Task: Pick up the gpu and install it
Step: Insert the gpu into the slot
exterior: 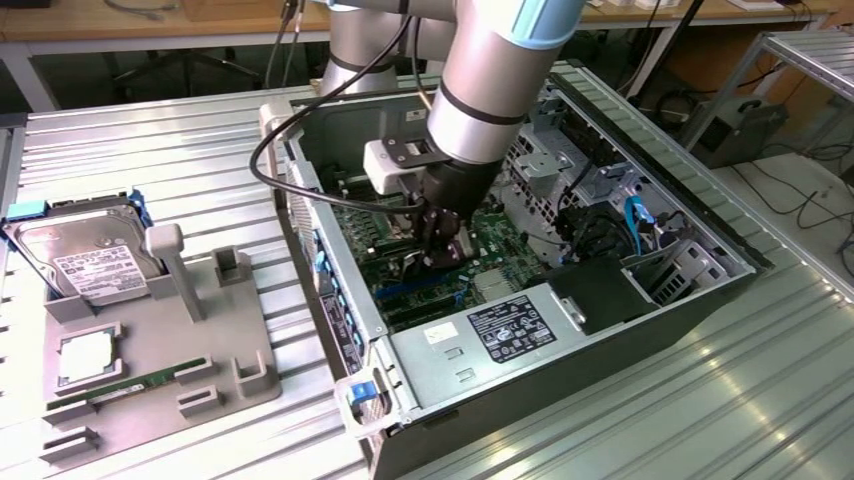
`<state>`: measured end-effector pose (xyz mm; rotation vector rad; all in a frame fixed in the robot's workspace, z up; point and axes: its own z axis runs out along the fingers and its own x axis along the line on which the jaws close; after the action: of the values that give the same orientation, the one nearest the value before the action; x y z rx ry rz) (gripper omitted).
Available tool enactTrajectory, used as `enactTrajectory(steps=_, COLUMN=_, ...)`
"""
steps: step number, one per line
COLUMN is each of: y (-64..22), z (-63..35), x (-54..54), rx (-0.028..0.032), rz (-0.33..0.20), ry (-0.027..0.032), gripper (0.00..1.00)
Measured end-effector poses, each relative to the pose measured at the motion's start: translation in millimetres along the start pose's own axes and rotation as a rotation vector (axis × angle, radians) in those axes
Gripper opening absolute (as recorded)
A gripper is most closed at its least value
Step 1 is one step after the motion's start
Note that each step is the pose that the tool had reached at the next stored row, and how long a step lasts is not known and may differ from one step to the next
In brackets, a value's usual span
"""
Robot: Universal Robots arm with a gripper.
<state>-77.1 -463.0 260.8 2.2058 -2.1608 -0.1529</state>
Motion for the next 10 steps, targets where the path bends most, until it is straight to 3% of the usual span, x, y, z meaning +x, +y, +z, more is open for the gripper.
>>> enactTrajectory(steps=3, y=-0.3, z=0.8, x=-0.4, rx=-0.0059, rz=0.005, ry=0.0043, gripper=0.26)
enactTrajectory(steps=4, y=-0.5, z=0.9, x=-1.2, rx=-0.0181, rz=0.013, ry=0.0058, gripper=0.26)
enactTrajectory(steps=5, y=-9.5, z=-0.9, x=-1.3, rx=-0.0192, rz=0.013, ry=0.0056, gripper=0.26)
enactTrajectory(steps=6, y=-10.9, z=-5.4, x=-1.4, rx=-0.0236, rz=0.019, ry=0.0105, gripper=0.26)
enactTrajectory(steps=7, y=-11.3, z=-2.3, x=-1.3, rx=-0.0244, rz=0.034, ry=0.018, gripper=0.26)
enactTrajectory(steps=10, y=-10.8, z=-0.9, x=-1.6, rx=-0.0338, rz=0.053, ry=0.0161, gripper=0.26)
